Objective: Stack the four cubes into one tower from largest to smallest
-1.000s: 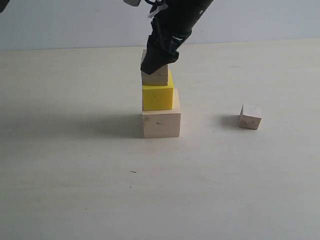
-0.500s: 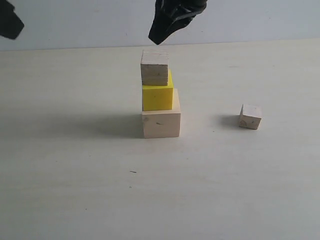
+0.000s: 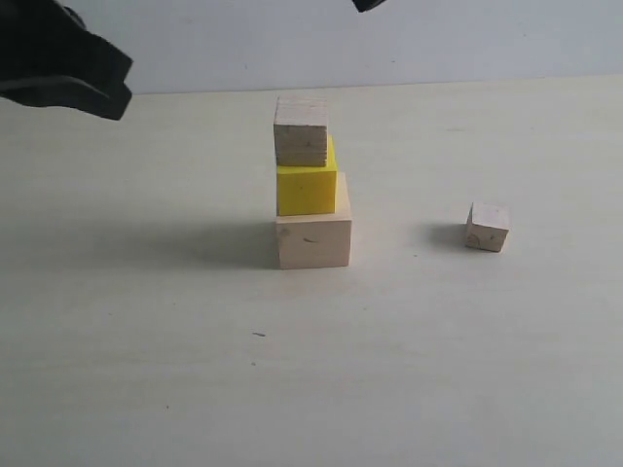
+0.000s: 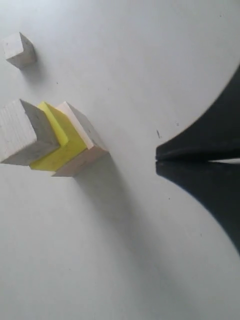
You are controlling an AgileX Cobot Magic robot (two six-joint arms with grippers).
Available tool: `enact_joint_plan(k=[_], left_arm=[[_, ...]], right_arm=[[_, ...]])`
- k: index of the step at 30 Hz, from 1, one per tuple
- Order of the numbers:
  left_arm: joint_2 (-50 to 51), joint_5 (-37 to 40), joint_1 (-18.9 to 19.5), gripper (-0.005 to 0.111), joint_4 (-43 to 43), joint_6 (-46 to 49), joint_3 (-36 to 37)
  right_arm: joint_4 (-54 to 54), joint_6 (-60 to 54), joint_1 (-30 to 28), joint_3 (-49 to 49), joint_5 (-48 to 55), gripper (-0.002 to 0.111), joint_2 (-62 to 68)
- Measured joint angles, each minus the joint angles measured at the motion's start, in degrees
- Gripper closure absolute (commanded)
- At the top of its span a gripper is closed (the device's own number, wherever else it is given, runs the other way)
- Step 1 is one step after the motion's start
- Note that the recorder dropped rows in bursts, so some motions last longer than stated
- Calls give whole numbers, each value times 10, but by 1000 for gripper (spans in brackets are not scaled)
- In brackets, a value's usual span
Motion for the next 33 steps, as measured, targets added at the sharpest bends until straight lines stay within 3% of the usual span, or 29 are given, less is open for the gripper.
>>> enact_joint_plan(k=[6,15,19,33], left_arm=[[36,-34,39,107,-57,24,3],[104,-59,127,107,-299,217,3],[141,-61,136,107,-377,285,3],[226,-62,164,107,-504,410,3]], right_arm=[[114,-41,-79,106,-24,108,-4],[226,-101,-113,200,-35,108,18],[266,-120,-113,211,-35,108,18],[315,-141,-113,212,-25,108,77]])
